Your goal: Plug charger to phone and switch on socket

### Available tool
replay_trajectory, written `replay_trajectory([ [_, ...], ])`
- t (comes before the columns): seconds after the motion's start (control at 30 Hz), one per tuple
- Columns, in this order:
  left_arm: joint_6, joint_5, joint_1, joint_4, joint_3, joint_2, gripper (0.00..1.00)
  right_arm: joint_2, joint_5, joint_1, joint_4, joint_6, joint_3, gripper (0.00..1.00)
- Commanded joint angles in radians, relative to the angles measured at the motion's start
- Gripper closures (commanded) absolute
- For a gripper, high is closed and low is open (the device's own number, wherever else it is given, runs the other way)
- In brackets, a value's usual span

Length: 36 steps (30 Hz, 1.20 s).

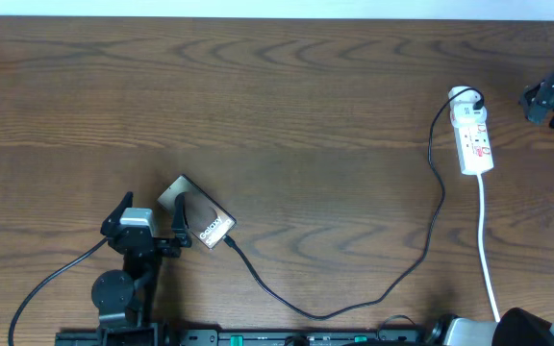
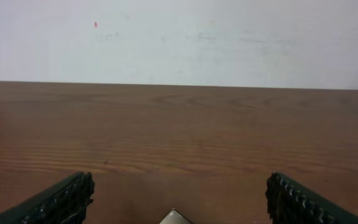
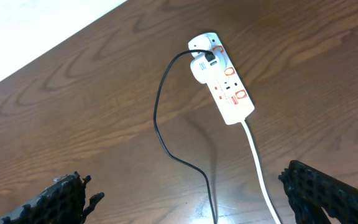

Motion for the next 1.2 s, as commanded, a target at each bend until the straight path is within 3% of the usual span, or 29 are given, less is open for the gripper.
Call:
replay_trajectory([
  [0.0, 0.037, 0.07, 0.002, -0.047, -0.009, -0.008, 0.09, -0.008, -0.005, 0.009, -0.001, 0.009, 0.009, 0.01],
  [1.17, 0.007, 0.062, 0.002, -0.043, -0.009, -0.006, 0.09, -0.008, -0.005, 0.009, -0.001, 0.009, 0.009, 0.01],
])
